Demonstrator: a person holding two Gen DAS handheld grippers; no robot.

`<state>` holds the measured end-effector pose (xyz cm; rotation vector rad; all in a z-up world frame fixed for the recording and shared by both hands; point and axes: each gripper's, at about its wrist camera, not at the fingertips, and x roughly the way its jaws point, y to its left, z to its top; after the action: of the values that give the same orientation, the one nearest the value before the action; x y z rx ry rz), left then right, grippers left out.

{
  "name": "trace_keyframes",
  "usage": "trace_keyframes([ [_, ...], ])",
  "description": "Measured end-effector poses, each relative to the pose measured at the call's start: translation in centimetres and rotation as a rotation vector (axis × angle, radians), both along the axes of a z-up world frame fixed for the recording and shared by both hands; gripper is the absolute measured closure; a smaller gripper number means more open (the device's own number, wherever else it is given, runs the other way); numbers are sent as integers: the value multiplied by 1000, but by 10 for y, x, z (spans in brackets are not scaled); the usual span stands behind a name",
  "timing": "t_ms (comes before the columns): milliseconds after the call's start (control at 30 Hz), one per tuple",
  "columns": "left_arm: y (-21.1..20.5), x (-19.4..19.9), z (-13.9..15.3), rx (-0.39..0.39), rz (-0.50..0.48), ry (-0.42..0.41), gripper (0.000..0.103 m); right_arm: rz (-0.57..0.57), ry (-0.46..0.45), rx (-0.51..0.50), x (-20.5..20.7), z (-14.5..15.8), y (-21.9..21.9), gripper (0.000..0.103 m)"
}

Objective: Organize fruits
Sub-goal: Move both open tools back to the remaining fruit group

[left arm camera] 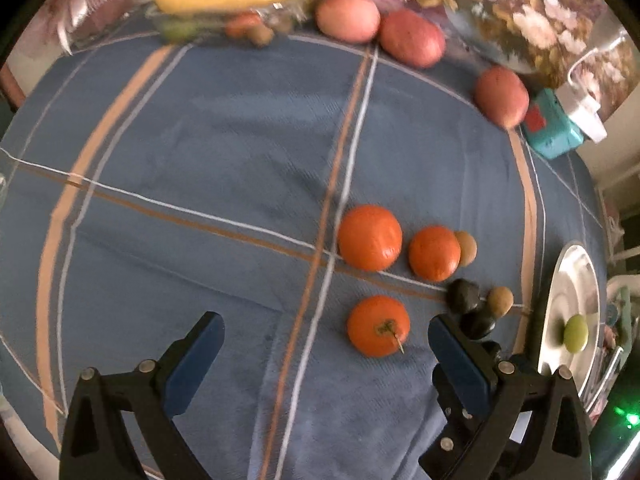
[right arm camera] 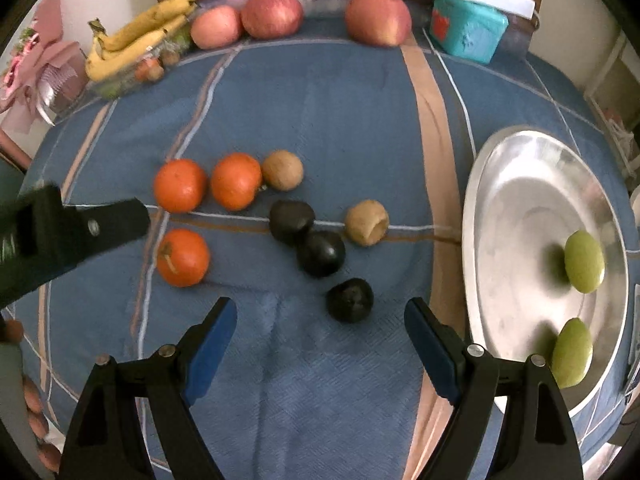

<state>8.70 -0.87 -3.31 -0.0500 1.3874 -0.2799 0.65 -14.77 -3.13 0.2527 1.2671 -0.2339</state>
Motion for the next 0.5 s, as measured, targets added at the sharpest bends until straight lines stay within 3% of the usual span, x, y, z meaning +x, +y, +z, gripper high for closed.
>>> trace_keyframes([
  [400, -19, 4, -24, 24, -20, 48, 0, -59, 54, -33, 10, -20, -11, 16],
  [500, -20, 8, -28, 25, -20, 47, 0, -62, 42, -17, 12, -22, -10, 10],
])
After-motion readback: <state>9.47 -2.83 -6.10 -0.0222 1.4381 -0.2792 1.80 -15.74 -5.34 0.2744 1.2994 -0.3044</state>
